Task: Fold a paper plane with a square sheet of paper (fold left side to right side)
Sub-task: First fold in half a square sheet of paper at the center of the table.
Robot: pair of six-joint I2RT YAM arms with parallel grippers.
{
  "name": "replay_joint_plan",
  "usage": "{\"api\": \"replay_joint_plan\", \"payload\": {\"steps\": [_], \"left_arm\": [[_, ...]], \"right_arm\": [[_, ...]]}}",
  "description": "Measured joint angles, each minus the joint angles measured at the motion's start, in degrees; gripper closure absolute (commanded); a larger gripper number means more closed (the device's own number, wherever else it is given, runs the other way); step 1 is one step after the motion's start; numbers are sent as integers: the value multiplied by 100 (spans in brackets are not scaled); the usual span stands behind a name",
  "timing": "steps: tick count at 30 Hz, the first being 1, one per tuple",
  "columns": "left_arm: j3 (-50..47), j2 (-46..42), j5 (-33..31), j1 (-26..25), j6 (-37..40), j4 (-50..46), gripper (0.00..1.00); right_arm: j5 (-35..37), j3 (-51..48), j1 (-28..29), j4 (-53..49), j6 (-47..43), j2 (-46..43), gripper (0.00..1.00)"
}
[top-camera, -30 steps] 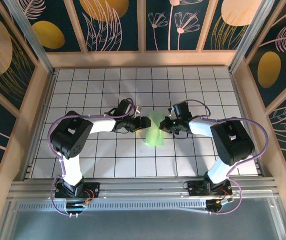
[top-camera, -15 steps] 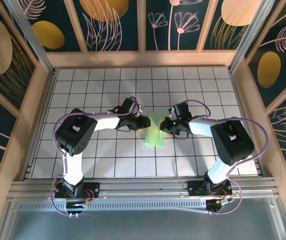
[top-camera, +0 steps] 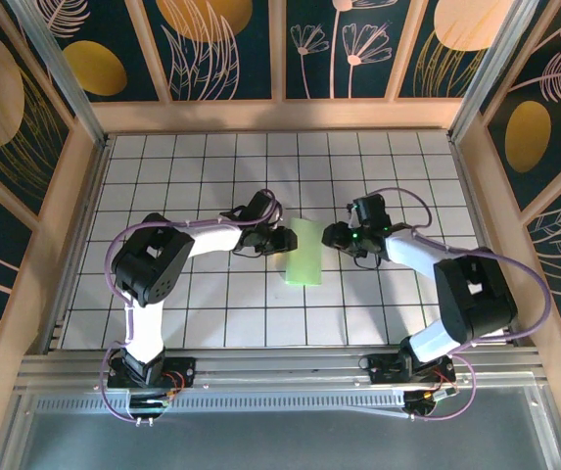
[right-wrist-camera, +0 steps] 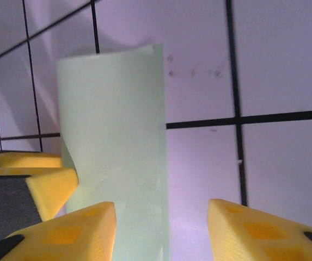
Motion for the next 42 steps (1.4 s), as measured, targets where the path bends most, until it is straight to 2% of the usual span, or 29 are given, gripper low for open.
{"api": "replay_joint_plan", "payload": {"steps": [8,42], "left_arm": [[199,61,-262,-92,2,-304,63],[588,214,-450,-173,114,-837,60]], "right_arm": [[302,-2,-332,-208,-136,-505,50],[195,-105,-337,-251,-136,-516,48]]}}
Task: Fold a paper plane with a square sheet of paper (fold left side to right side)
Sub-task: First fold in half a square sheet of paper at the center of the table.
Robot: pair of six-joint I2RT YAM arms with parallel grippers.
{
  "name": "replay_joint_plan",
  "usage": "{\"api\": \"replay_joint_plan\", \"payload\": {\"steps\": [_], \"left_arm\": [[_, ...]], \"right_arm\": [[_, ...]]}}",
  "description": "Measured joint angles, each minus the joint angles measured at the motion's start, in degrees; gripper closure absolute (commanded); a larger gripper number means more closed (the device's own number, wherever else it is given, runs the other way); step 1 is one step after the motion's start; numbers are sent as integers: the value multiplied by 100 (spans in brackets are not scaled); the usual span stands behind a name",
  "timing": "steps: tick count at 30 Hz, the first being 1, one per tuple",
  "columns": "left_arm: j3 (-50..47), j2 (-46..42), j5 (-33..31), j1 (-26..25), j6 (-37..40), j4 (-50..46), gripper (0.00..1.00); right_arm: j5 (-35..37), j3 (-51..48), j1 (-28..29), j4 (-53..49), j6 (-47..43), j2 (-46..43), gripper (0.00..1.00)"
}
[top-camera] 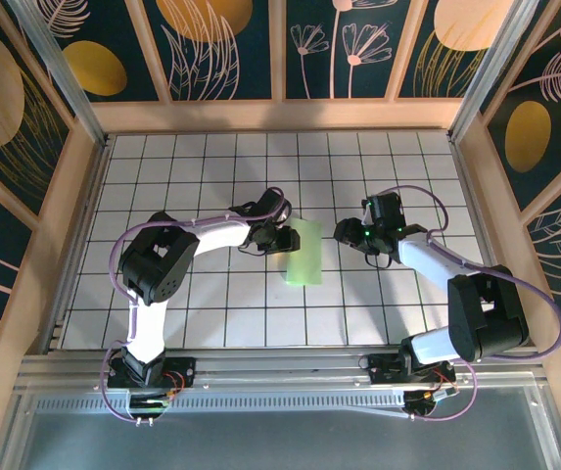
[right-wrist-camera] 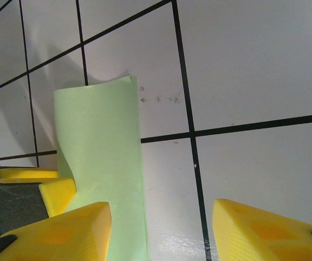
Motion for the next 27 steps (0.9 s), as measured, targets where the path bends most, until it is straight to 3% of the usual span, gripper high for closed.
{"api": "replay_joint_plan", "payload": {"steps": [27], "left_arm": [[70,33,-37,-20,63,-83,58]], "right_arm": [[-243,0,2,13,2,7,48]]}}
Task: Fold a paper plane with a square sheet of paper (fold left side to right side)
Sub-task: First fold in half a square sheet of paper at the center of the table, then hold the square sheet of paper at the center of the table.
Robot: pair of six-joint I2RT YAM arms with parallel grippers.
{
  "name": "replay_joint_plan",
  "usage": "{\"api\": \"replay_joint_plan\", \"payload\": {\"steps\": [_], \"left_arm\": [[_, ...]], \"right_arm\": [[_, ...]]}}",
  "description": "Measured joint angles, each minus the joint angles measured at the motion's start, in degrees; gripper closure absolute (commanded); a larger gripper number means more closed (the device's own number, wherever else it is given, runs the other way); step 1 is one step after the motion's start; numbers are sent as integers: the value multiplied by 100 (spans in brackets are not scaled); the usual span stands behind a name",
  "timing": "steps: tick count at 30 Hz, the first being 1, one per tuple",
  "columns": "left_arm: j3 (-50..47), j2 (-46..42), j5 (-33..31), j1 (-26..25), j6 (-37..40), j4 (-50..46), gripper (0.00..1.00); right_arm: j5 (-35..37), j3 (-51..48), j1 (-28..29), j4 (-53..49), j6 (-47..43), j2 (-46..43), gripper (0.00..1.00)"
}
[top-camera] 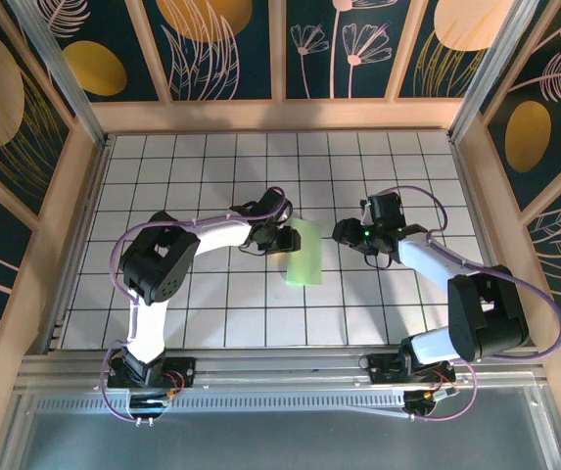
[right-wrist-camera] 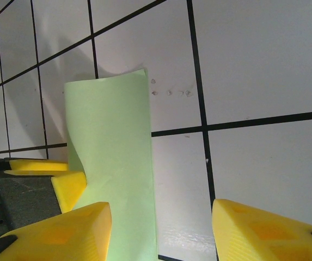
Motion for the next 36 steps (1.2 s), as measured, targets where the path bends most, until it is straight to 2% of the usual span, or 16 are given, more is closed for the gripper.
{"api": "replay_joint_plan", "payload": {"steps": [14,20,27,30,36], "left_arm": [[22,7,-4,-4,2,-35,58],[31,11,-4,-4,0,-44,58],[31,11,-7,-4,0,-44,58],[31,11,-7,-4,0,-44,58],[31,11,-9,-4,-2,-44,58]], "right_arm": [[-269,0,61,76,9,168,52],[-684,0,262,341,118,479,65],[-1121,2,542,813,378,1032,91],[-1222,13,629,949,413,1296,95],[-1261,68,702,1032,411,1633,97]]}}
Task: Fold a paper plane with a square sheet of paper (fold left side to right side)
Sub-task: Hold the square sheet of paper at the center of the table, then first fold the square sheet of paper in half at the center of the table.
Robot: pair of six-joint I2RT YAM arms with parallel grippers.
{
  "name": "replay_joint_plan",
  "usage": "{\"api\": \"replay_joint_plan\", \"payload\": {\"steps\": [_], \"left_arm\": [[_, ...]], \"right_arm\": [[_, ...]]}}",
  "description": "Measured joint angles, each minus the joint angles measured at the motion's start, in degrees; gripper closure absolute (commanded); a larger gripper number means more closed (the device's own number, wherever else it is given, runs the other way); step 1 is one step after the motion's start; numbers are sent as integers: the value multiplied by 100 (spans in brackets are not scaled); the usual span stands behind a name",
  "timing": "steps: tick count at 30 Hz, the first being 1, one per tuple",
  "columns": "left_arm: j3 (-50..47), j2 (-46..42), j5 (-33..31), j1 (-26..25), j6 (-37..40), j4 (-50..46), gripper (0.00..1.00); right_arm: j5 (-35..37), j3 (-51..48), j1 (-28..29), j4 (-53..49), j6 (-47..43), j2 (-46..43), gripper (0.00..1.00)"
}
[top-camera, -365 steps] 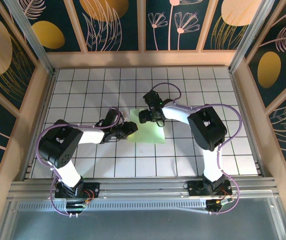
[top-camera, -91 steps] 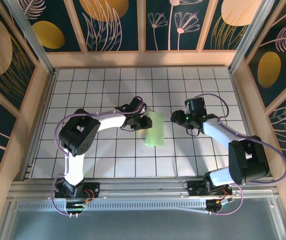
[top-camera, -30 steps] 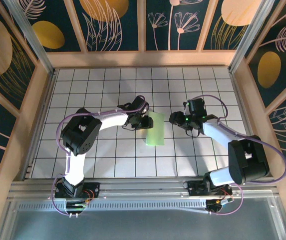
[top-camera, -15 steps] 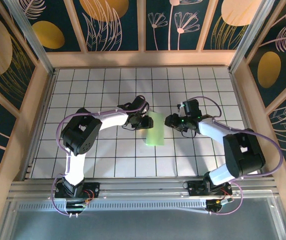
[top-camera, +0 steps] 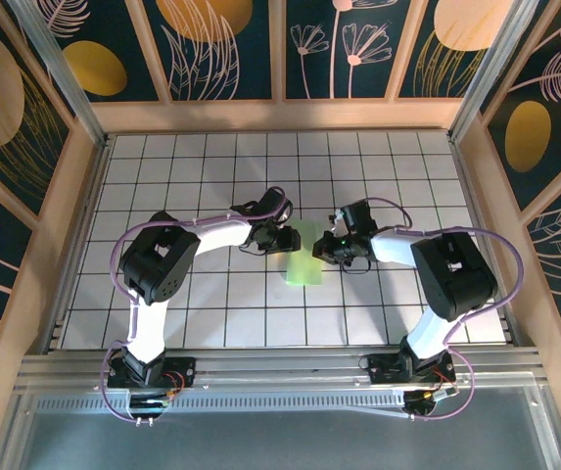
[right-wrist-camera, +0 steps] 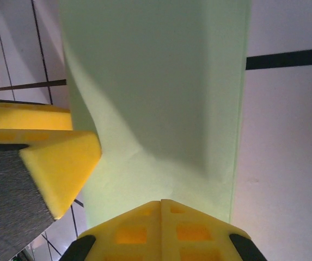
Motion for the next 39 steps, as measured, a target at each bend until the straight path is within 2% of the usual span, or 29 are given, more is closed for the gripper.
{"api": "replay_joint_plan", "payload": {"steps": [8,14,17,19,23,27,30,33,39], "left_arm": [[0,-9,-42,-11,0,0,57],[-2,-96,-127,-63,22,7,47],[-116,-221,-210,-74,33,81,45],[-243,-372,-256,-66,42,94,48],[-498,-815,-168,-42,13,420,63],[-713,-1095,249,-39,-46,1032,82],[-789,-1056,660,-39,-114,1467,91],[-835,-852,994,-42,-177,1825,94],[-868,-345,1132,-35,-173,1937,96]], "right_arm": [[22,11,2,0,-59,164,100],[46,11,2,-2,-70,175,100],[57,13,2,-7,-105,177,100],[68,31,7,-31,-114,179,100],[87,46,13,-57,-184,188,100],[105,46,17,-59,-214,188,100],[107,46,17,-59,-216,188,100],[107,46,17,-59,-216,188,100],[109,46,17,-59,-216,188,100]]}}
